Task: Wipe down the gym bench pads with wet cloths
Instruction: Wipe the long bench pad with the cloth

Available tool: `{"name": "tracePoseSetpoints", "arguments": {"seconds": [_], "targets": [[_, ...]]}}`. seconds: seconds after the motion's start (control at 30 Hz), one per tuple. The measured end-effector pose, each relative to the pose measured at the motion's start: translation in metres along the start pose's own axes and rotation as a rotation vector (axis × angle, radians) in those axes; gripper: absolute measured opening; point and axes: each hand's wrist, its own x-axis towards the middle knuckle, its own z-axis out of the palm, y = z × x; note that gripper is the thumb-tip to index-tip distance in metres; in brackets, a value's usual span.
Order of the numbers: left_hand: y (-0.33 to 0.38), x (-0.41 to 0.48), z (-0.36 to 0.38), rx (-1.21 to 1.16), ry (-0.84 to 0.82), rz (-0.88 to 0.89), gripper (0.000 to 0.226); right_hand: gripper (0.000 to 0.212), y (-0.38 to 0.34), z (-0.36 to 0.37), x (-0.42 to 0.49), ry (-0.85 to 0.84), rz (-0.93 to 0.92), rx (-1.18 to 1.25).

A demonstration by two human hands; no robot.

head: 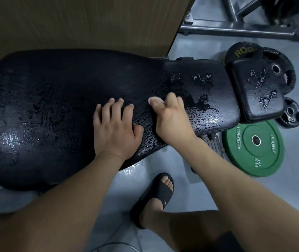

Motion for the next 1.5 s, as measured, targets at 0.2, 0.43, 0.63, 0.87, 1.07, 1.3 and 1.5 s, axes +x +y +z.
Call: {"name": "tracePoseSetpoints", "arguments": {"seconds": [0.2, 0.43, 0.63, 0.87, 1.07, 1.3, 1.5], "targets": [[0.000, 0.000, -0.001, -0.006, -0.005, -0.001, 0.053, 0.061, 0.048, -0.014, 0.027, 0.043, 0.389, -0.075], [0.000, 0.001, -0.001, -0.012, -0.001, 0.002, 0.054, 0.055, 0.006, -0.002, 0.019, -0.027, -0.019, -0.023], [0.000, 0.000, -0.001, -0.006, 0.000, 0.005, 0.053, 0.061, 0.034, -0.015, 0.045, 0.016, 0.396, -0.072], [-0.001, 0.001, -0.001, -0.008, 0.009, 0.007, 0.054, 0.056, 0.009, -0.005, 0.028, -0.048, -0.002, -0.035], [-0.001, 0.000, 0.000, -0.006, 0.013, 0.010, 0.054, 0.058, 0.024, -0.017, 0.055, 0.013, 0.456, -0.041], [-0.002, 0.001, 0.000, -0.006, 0.011, 0.014, 0.054, 0.057, 0.019, -0.004, 0.047, -0.019, 0.071, -0.064], [-0.001, 0.000, 0.000, -0.013, 0.000, 0.012, 0.055, 0.058, 0.013, -0.016, 0.069, -0.033, 0.363, -0.036]]}}
